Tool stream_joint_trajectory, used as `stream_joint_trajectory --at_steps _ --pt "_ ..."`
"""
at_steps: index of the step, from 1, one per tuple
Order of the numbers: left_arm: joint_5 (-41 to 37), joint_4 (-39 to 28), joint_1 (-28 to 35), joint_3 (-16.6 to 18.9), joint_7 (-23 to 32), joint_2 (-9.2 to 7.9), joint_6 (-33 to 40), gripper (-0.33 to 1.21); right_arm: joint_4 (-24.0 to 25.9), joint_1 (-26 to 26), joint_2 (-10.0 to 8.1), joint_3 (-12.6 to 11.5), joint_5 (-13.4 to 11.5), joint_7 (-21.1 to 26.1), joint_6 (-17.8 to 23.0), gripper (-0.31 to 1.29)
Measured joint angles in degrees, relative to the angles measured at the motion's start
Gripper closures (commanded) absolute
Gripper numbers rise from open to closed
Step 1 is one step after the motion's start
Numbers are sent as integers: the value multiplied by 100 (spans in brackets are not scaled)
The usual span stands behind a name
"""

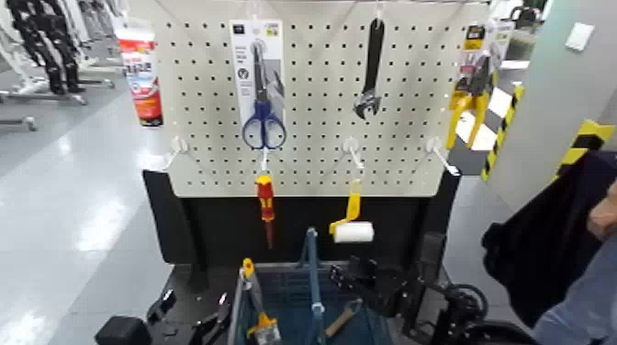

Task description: Put the tool with the wooden handle into the crate.

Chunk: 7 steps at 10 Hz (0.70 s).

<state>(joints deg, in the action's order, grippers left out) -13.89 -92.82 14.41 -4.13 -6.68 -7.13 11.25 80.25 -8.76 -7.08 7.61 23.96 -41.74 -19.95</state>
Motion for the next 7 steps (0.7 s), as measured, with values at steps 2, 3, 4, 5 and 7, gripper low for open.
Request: stream_joint_trajectory --at_steps 2,3,4,5,7 --pt "0 9 8 8 0 0 0 15 150 25 -4 -82 -178 0 -36 5" --pt "0 9 9 8 0 1 0 15 261 55 -4 -134 -290 18 -79 7" --pt "0 9 11 9 0 1 0 15 393 106 0 -189 -385 83 -117 7" --pt "-3 9 15 9 0 2 0 15 595 205 14 -263 -479 199 -168 7" --pt "-8 9 18 13 0 2 0 15 1153 535 59 -430 -631 585 -262 7"
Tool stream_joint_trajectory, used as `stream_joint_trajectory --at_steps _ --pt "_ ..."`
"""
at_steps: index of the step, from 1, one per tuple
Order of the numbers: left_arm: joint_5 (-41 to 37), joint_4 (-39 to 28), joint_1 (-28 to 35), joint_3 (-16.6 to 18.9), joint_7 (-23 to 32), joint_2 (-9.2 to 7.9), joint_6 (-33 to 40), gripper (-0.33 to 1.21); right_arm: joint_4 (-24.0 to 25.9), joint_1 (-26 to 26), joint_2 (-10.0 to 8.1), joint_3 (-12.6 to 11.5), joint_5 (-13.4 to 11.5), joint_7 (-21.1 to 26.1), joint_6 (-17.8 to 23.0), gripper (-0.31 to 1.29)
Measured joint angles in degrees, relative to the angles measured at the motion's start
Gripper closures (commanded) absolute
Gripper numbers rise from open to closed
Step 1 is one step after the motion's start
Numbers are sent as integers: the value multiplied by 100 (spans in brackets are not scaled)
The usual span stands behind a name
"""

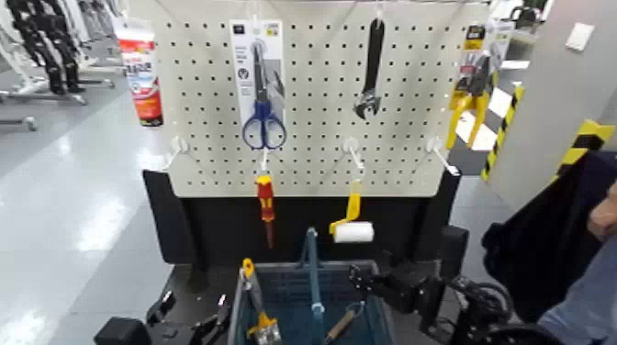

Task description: Put the tool with the wooden handle into the crate.

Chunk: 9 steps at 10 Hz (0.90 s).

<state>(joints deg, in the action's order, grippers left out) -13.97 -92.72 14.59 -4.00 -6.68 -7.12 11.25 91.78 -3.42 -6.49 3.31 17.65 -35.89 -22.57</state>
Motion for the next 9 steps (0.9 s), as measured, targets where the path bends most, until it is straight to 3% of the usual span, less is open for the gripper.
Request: stream_joint_trajectory --at_steps 2,4,6,9 --pt "0 0 0 -4 0 0 0 15 624 437 102 -152 -277 623 90 7" --pt "0 -14 0 -5 0 0 -8 15 1015 953 252 -207 -503 1389 639 9" --pt "0 -18 0 -4 0 -2 -11 15 1215 1416 388 -213 -762 1980 1271 9" --pt "0 -26 -8 -3 0 -8 -17 15 1243 1768 433 -92 -995 2535 1953 15"
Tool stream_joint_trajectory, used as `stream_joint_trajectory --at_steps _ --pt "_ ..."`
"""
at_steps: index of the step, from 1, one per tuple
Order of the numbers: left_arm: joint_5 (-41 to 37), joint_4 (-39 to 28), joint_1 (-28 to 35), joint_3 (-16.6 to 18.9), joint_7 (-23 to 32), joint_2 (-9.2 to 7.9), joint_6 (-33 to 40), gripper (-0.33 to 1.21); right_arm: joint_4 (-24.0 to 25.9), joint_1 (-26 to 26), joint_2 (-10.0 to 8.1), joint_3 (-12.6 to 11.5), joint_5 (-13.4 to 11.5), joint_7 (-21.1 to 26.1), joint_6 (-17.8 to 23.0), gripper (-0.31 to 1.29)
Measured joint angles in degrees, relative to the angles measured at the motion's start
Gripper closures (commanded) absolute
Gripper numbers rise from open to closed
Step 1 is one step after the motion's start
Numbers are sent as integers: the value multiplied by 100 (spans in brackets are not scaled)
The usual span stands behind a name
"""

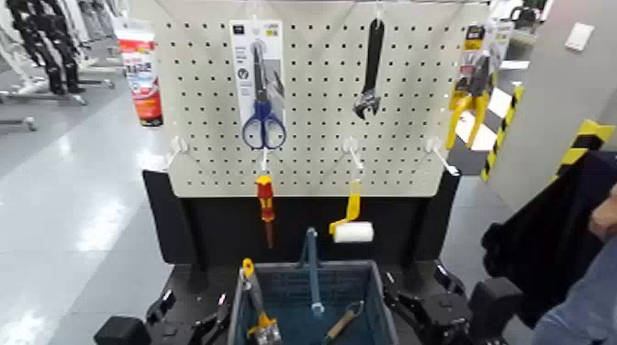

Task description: Put the tool with the wooden handle into the crate.

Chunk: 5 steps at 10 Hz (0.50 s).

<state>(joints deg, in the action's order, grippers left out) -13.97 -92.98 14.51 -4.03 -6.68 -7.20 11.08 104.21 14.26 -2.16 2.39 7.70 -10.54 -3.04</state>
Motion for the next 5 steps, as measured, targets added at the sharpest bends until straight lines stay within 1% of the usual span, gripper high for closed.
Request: stream_joint_trajectory --at_steps 1,3,5 --pt "0 0 4 0 0 -1 0 15 -15 109 14 43 -78 141 168 16" --pt "0 -9 15 4 0 -1 0 15 -20 284 49 49 -278 256 382 16" --pt "0 -18 16 13 0 -1 0 15 -9 445 69 60 -412 449 556 16"
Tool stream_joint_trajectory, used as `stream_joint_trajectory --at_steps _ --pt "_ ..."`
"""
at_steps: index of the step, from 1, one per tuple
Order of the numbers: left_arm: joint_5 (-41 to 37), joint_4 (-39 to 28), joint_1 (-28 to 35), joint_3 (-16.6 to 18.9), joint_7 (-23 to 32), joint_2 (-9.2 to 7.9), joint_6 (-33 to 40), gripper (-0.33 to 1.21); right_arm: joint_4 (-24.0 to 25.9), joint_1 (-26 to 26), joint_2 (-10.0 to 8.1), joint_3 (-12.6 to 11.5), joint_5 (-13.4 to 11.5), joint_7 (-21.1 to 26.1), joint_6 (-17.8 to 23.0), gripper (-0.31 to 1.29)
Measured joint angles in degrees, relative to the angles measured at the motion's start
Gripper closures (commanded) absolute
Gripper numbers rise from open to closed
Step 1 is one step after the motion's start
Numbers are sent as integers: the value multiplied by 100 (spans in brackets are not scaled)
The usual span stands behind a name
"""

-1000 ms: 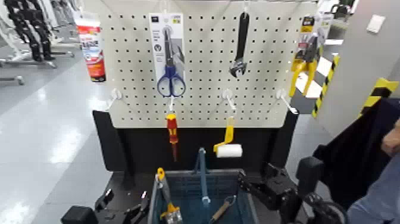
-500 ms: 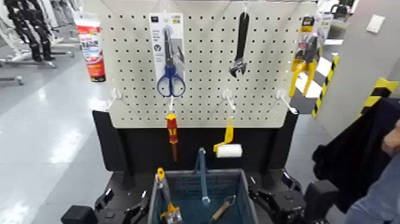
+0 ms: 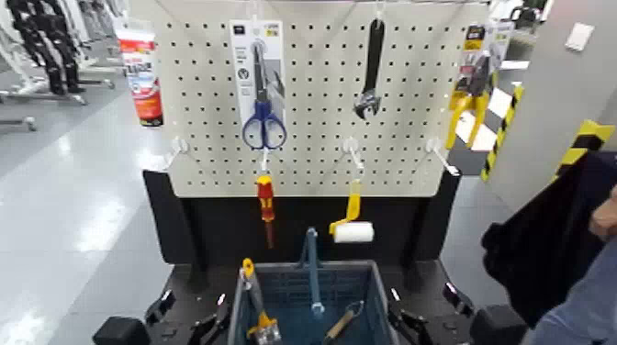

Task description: Put the tool with the wooden handle into the crate.

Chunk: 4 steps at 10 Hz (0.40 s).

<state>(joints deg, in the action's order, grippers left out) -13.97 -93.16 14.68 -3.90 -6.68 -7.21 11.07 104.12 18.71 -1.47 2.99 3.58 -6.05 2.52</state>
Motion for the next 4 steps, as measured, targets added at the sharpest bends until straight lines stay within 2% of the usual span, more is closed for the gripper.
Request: stream_joint_trajectory --at_steps 4 --pt "0 8 -12 -12 0 0 -1 15 39 154 27 -35 -99 26 110 16"
